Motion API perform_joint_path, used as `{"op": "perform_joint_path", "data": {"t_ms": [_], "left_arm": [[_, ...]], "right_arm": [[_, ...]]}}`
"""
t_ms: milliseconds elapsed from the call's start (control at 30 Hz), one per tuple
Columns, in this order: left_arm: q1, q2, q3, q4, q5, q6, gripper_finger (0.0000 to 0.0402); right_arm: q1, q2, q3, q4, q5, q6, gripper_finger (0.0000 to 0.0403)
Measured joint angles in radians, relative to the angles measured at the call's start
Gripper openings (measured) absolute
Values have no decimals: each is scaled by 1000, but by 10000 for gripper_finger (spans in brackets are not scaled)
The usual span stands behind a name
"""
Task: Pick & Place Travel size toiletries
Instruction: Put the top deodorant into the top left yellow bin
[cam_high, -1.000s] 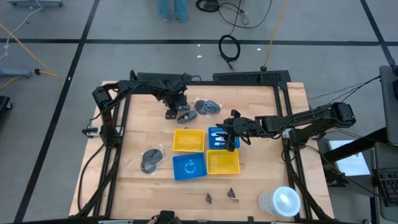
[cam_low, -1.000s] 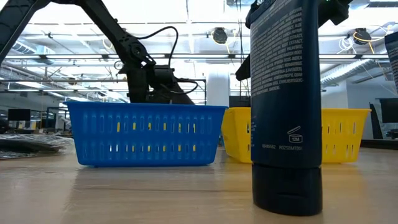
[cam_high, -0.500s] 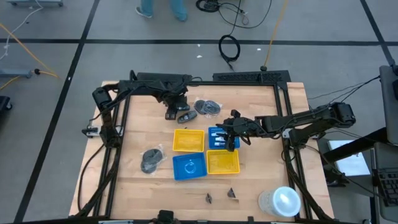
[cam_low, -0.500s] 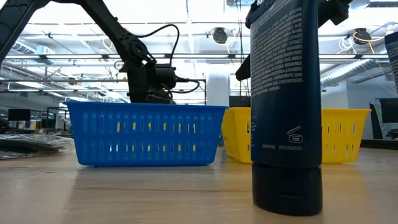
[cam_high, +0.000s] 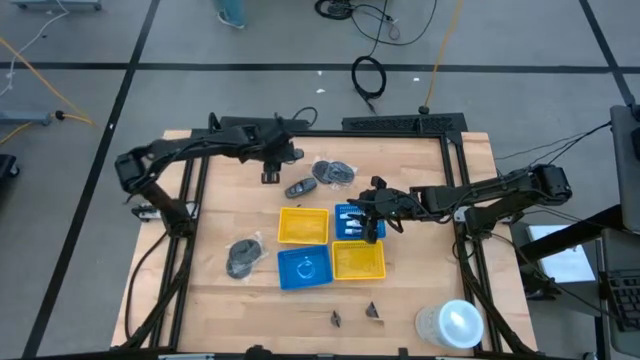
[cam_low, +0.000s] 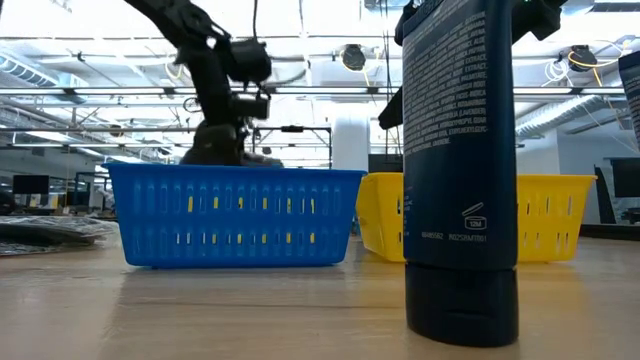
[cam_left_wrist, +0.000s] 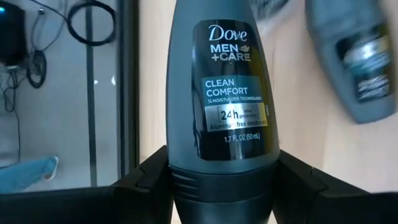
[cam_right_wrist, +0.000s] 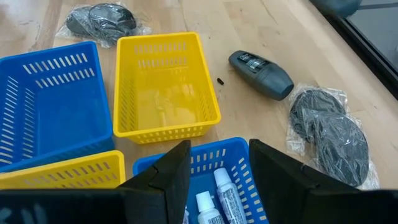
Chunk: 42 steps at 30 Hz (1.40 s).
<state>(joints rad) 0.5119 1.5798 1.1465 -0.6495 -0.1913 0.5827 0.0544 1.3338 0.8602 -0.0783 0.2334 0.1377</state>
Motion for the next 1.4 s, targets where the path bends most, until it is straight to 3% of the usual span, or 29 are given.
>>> {"op": "perform_joint_path", "data": {"t_ms": [167,467,700,833,1200,1400], "left_arm": [[-59,-82,0,-2,4,-72,186],[-225,-139,2,4,-1,-173,186],[-393,-140,2,43,-262,-230,186],[-482,-140,2,83,-361,-246,186],[-617,-140,2,228,-432,-215,186],[-639,-140,3,274,-446,-199,186]], "right_arm": [[0,0,0,32,0,10,157],[0,0,0,239,0,8,157],[-1,0,0,348,0,42,157],[-1,0,0,380,0,55,157],[-16,0,0,425,-9,90,157],[-16,0,0,515,-106,104,157]]}}
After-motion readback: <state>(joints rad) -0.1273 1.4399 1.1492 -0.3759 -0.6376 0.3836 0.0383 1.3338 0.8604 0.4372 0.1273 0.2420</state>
